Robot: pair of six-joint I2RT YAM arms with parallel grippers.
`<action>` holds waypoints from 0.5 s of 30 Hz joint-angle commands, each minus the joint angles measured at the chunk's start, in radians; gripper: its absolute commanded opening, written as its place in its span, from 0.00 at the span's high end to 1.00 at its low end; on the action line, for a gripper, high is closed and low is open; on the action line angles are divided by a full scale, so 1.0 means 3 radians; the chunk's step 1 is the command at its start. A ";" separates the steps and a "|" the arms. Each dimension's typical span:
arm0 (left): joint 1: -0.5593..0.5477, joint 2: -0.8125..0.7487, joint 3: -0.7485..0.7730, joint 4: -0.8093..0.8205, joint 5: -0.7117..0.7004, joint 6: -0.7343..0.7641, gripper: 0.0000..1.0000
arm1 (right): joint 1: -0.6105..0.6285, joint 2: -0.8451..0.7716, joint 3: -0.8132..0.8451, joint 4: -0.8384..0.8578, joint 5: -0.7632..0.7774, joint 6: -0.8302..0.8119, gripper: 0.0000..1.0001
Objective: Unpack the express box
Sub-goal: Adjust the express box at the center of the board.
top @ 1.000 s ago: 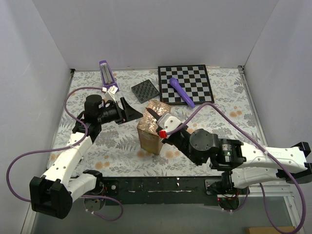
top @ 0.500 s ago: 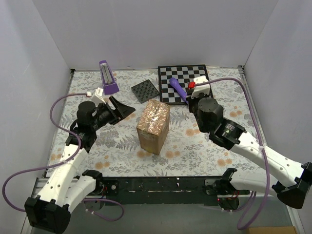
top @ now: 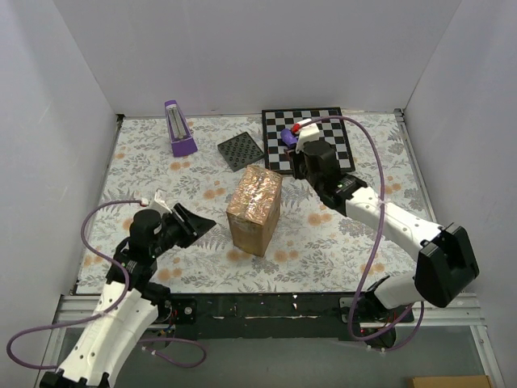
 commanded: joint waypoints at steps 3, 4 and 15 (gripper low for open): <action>-0.0056 -0.0378 -0.0098 0.0140 0.0869 -0.0071 0.78 | -0.0032 0.0268 0.0266 0.0459 -0.0863 0.0106 0.99; -0.0061 -0.0367 -0.0124 0.0135 0.0992 -0.0050 0.82 | -0.0032 0.0289 0.0276 0.0454 -0.0889 0.0117 0.99; -0.0275 -0.0132 -0.0487 0.0718 0.1597 -0.0096 0.96 | -0.0032 -0.0123 -0.0291 0.0561 -0.1309 0.0168 0.99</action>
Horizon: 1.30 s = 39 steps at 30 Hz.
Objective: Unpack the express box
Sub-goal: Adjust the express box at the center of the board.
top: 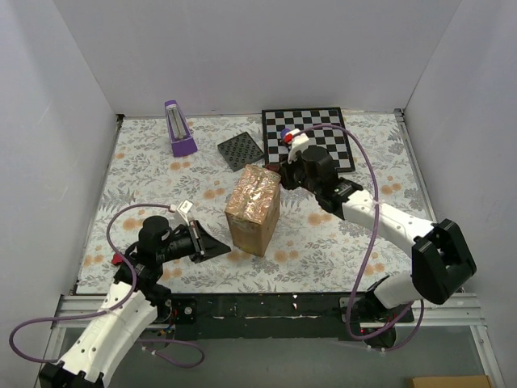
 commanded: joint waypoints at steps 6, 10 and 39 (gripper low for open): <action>-0.0173 0.0601 -0.0113 0.1008 0.0248 -0.0128 0.91 | 0.0009 -0.0763 -0.0544 0.0229 -0.0500 0.0038 0.99; -0.0280 0.0908 -0.0006 0.1193 0.0090 -0.0057 0.88 | 0.0019 -0.1009 -0.0753 0.0219 -0.0561 0.0033 0.99; -0.0240 0.2304 0.0939 0.0513 -0.1848 0.0915 0.76 | 0.0807 -0.1883 -0.1296 -0.0348 -0.0071 0.0191 0.99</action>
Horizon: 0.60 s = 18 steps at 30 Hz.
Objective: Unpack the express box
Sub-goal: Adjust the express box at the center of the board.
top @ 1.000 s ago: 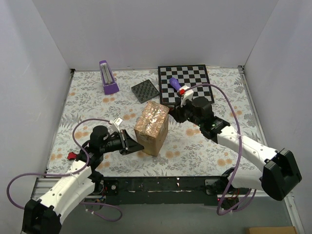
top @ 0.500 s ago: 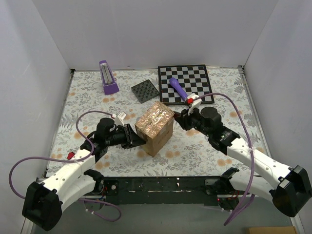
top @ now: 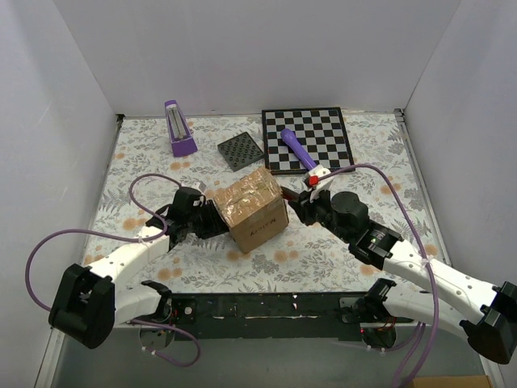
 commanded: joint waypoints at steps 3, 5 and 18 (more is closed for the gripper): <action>0.0060 0.0209 0.0476 0.0210 -0.0528 0.0214 0.75 | 0.0189 -0.0096 -0.0074 -0.0376 -0.0286 0.0264 0.99; 0.0071 0.0245 0.0548 0.0190 -0.0589 0.0281 0.74 | 0.0189 -0.0106 -0.0069 -0.0524 -0.0208 0.0330 0.99; 0.0290 0.0154 0.0907 0.0032 -0.1340 0.0221 0.62 | 0.0183 -0.0372 0.0115 -0.0755 0.1012 0.0474 0.99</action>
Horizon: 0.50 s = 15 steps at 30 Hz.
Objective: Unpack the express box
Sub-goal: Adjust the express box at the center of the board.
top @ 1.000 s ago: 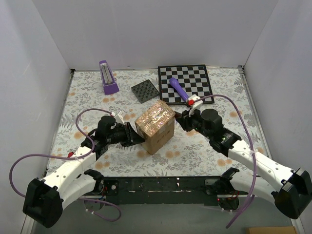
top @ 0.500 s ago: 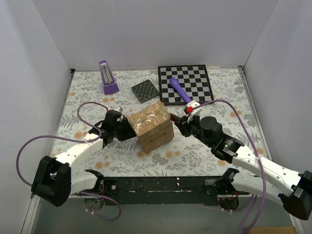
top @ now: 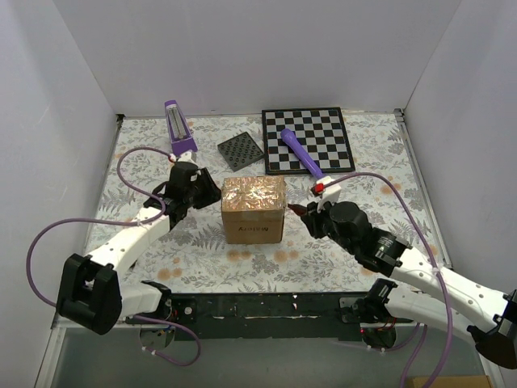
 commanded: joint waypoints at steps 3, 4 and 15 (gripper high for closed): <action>0.0134 -0.0722 0.0142 -0.0206 -0.0980 -0.0213 0.59 | -0.0051 0.0133 0.0323 0.0461 0.0788 -0.0063 0.99; 0.0134 -0.0819 0.0158 -0.0283 -0.1057 -0.0274 0.59 | -0.0096 0.0286 0.0369 0.0543 0.0768 -0.0084 0.99; 0.0124 -0.1873 -0.0220 -0.0628 0.0924 -0.0376 0.73 | -0.0843 0.1350 0.0886 0.1724 -0.0318 -0.0252 0.99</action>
